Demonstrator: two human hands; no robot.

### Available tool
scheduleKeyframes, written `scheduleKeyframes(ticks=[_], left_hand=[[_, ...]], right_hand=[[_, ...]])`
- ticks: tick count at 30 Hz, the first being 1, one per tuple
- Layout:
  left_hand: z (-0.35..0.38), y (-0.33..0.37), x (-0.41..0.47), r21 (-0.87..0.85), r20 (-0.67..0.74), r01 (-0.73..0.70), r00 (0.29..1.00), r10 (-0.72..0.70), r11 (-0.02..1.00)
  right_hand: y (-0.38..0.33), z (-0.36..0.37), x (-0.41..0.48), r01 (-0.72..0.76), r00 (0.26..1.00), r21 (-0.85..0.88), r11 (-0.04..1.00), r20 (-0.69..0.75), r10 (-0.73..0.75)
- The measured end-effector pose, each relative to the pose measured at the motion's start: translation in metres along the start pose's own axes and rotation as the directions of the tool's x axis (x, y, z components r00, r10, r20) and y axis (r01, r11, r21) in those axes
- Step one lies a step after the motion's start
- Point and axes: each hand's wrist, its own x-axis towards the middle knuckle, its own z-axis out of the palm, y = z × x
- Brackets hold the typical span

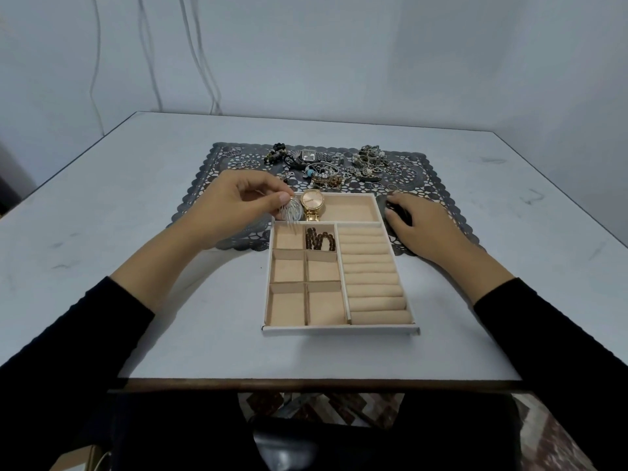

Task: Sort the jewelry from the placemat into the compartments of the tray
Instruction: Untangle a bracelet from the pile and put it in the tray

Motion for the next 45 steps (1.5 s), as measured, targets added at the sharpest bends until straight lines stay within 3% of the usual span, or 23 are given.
scheduleKeyframes(ticks=[15,28,45], left_hand=[[-0.001,0.002,-0.011,0.129,0.150,-0.081,0.987,0.061,0.988],[0.001,-0.002,-0.009,0.400,0.255,-0.342,0.933,0.255,0.850],[0.004,-0.003,-0.008,0.458,0.231,-0.324,0.943,0.241,0.828]], right_hand=[[-0.002,-0.001,0.000,0.010,1.000,0.001,1.000,0.003,-0.010],[0.000,0.000,0.003,0.013,1.000,-0.019,1.000,0.009,-0.013],[0.005,0.001,0.004,-0.014,1.000,-0.007,1.000,0.025,0.014]])
